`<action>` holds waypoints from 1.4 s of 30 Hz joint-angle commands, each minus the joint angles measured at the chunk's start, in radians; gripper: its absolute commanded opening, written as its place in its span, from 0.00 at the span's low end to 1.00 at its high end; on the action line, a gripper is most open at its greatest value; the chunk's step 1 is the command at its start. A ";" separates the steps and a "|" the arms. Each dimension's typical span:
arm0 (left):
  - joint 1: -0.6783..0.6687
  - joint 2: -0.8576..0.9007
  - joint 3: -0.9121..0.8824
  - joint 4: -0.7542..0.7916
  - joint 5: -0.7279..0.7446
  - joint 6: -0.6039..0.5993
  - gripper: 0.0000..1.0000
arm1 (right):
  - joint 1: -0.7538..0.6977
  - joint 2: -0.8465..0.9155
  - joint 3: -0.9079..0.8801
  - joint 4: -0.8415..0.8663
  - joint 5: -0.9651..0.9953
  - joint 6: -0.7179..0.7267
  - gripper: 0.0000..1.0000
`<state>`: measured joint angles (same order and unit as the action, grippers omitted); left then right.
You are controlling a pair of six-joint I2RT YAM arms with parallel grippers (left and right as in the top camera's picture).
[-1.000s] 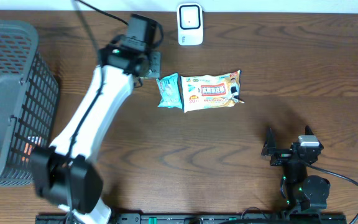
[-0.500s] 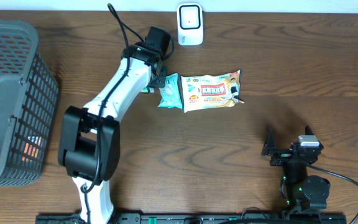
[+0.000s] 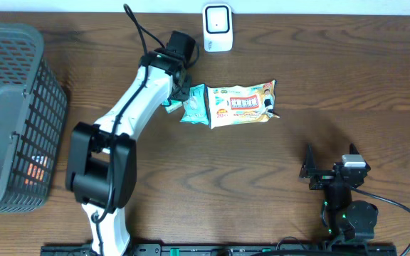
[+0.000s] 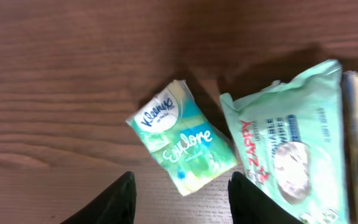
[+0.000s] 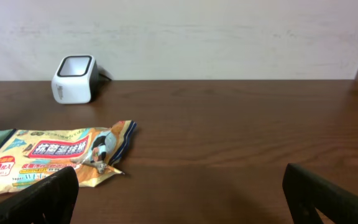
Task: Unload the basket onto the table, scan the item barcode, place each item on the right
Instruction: 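Carry the Kleenex pack under the scanner and drop it on the table, then reach the left gripper into the basket and grasp the orange package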
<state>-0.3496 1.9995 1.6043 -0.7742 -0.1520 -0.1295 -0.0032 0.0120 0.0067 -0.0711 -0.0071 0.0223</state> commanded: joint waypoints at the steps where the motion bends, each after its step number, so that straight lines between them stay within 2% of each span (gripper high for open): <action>1: 0.020 -0.152 0.018 0.016 0.002 -0.002 0.55 | 0.007 -0.005 -0.002 -0.005 0.001 0.007 0.99; 6: 0.121 -0.349 0.018 0.064 0.002 -0.002 0.60 | 0.007 -0.005 -0.002 -0.005 0.001 0.006 0.99; 8: 0.188 -0.428 0.018 0.083 0.002 -0.021 0.68 | 0.007 -0.005 -0.002 -0.005 0.001 0.007 0.99; 14: 0.485 -0.645 0.018 0.152 0.013 -0.232 0.69 | 0.007 -0.005 -0.002 -0.005 0.001 0.007 0.99; 19: 0.732 -0.727 0.018 0.159 0.012 -0.250 0.69 | 0.007 -0.005 -0.002 -0.005 0.001 0.006 0.99; 25: 0.962 -0.697 0.006 0.123 0.009 -0.217 0.70 | 0.007 -0.005 -0.002 -0.005 0.001 0.007 0.99; 30: 1.061 -0.604 -0.035 0.085 0.010 -0.193 0.70 | 0.007 -0.005 -0.002 -0.005 0.001 0.007 0.99; 31: 1.071 -0.577 -0.037 0.056 0.010 -0.158 0.62 | 0.007 -0.005 -0.002 -0.005 0.001 0.006 0.99; 32: 1.076 -0.552 -0.037 0.031 0.010 -0.108 0.48 | 0.007 -0.005 -0.002 -0.005 0.001 0.006 0.99; 34: 1.080 -0.505 -0.037 -0.021 0.010 -0.005 0.47 | 0.007 -0.005 -0.002 -0.005 0.001 0.007 0.99; 37: 1.089 -0.429 -0.037 -0.100 0.010 0.032 0.56 | 0.007 -0.005 -0.002 -0.005 0.001 0.007 0.99; 40: 1.102 -0.372 -0.037 -0.156 0.011 0.032 0.75 | 0.007 -0.005 -0.002 -0.005 0.001 0.006 0.99; 42: 1.111 -0.337 -0.037 -0.189 0.018 0.032 0.78 | 0.007 -0.005 -0.002 -0.005 0.002 0.006 0.99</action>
<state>0.7444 1.6333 1.5719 -0.9382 -0.1352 -0.1333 -0.0032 0.0120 0.0067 -0.0711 -0.0071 0.0223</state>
